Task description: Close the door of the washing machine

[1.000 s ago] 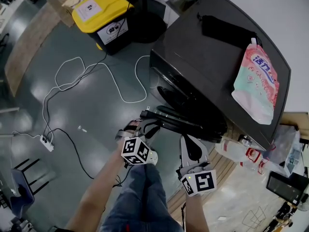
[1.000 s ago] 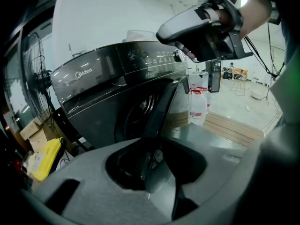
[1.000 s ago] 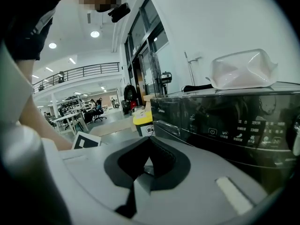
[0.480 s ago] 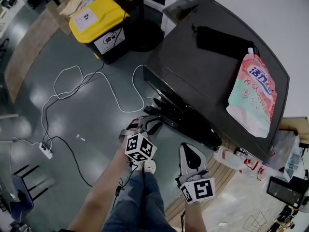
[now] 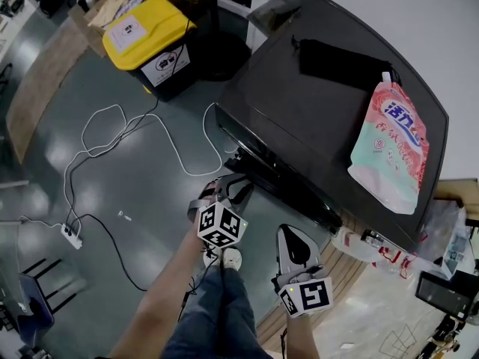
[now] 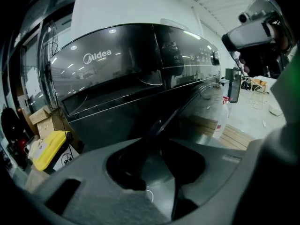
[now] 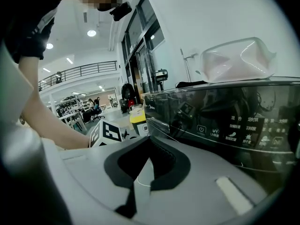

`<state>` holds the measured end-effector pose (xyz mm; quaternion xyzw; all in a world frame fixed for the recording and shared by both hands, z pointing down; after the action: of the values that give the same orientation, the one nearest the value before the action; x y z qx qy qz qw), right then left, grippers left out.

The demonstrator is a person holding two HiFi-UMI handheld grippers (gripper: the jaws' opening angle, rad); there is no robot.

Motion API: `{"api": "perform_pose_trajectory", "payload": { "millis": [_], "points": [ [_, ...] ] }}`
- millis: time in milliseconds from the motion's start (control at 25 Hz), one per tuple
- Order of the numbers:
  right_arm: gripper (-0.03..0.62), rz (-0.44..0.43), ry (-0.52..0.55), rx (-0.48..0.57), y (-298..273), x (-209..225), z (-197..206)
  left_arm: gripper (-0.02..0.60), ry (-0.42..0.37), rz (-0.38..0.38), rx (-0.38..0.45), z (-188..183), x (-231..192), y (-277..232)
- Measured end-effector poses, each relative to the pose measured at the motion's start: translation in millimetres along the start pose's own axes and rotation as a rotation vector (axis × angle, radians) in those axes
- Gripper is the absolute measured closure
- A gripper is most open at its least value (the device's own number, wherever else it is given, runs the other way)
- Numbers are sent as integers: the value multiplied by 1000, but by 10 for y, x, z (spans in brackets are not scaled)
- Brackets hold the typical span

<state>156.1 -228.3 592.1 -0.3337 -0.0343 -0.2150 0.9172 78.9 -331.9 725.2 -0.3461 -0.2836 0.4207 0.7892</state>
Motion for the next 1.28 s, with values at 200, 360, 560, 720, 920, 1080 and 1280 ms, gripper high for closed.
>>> {"api": "perform_pose_trajectory", "payload": {
  "millis": [200,360,560,720,920,1080,1280],
  "points": [
    [586,-2,-4,-2,-7,-5,42,476,34,19,-2,-4,0,-16],
    [586,-3,-10,-4,-6,6,69,472,53,27,2,-5,-9,-19],
    [586,-1,-14,-5,4,11,91,472,48,32,-5,-16,-13,-28],
    [586,0,-13,-3,31,7,95,472,51,25,-3,-17,-7,-33],
    [586,4,-9,-1,102,-33,93,472,67,13,4,13,-11,-10],
    [586,15,-7,14,201,-36,39,499,131,-2,16,31,-36,80],
    [586,44,-2,56,341,3,-134,506,166,-24,48,1,-30,372]
  ]
}}
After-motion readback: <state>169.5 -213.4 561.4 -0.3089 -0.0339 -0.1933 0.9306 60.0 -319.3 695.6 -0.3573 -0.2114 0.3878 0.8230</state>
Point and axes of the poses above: the fingertips, and each gripper's own axes: y backward along the fingers, x to its right, z out of its underside, the point moved 3 cm from there along y, backward along the fingers, and after that the axes turned 14 degrees about -x, right-handed, at the moved point
